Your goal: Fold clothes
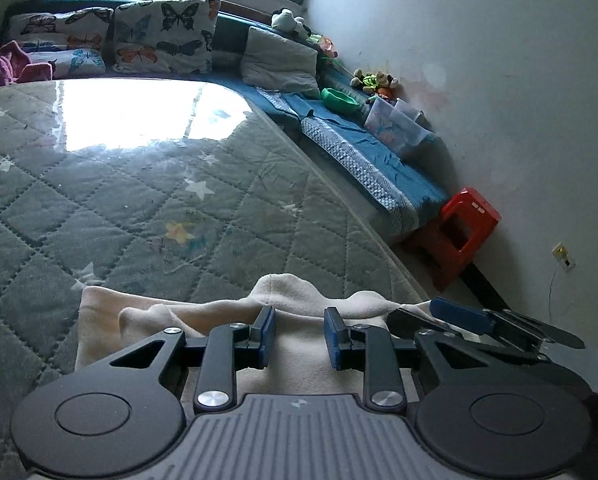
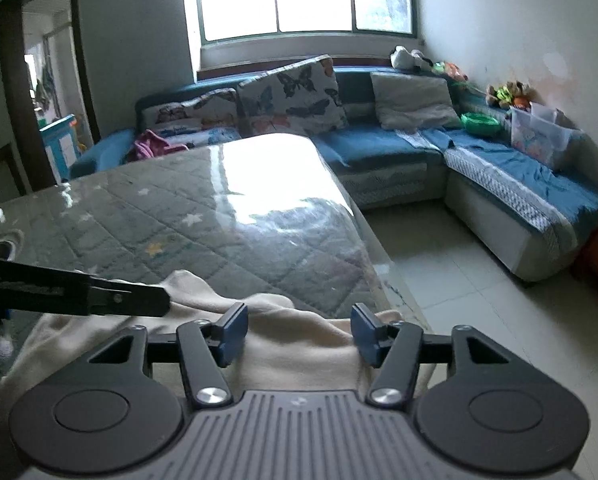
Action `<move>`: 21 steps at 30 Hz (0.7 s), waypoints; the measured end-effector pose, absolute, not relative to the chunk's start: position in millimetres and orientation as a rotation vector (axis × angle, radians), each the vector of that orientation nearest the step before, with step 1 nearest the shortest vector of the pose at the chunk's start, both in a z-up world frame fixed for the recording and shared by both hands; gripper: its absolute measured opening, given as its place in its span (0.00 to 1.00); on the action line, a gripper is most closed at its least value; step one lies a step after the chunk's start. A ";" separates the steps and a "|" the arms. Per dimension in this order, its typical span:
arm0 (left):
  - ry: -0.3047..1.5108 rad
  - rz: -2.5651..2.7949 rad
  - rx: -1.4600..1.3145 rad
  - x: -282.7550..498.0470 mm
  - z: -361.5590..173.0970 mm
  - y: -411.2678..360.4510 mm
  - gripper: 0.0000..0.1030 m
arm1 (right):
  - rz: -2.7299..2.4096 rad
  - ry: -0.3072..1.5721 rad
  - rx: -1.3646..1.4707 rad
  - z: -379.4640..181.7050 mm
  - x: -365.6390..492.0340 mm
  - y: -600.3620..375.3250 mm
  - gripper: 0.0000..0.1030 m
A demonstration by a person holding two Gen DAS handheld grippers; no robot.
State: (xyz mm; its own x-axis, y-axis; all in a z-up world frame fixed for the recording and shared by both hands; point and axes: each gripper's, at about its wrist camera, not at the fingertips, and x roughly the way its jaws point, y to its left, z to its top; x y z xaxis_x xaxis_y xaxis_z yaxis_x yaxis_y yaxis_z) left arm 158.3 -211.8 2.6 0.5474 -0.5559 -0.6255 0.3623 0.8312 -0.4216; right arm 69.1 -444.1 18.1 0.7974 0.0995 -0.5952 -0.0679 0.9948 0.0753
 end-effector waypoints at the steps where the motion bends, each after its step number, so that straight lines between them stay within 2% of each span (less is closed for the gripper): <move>1: 0.827 -0.550 -0.253 157.6 2.3 -211.8 0.27 | 0.098 0.642 0.041 17.9 68.3 -441.5 0.57; 8: 0.809 -0.544 -0.239 145.8 8.5 -208.3 0.27 | 0.111 0.636 -0.059 17.5 61.9 -421.2 0.59; 10: 0.805 -0.545 -0.230 139.2 9.2 -206.0 0.27 | 0.119 0.620 -0.059 23.3 56.4 -418.7 0.65; 21: 0.783 -0.549 -0.174 100.3 10.2 -192.6 0.30 | 0.168 0.636 -0.096 20.3 15.8 -403.8 0.66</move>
State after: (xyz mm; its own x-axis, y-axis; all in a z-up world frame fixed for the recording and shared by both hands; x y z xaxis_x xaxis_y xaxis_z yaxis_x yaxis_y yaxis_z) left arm 100.3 -192.6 10.2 0.5775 -0.5294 -0.6215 0.4035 0.8469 -0.3464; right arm 15.8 -403.8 20.3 0.7915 0.1268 -0.5978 -0.1854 0.9820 -0.0371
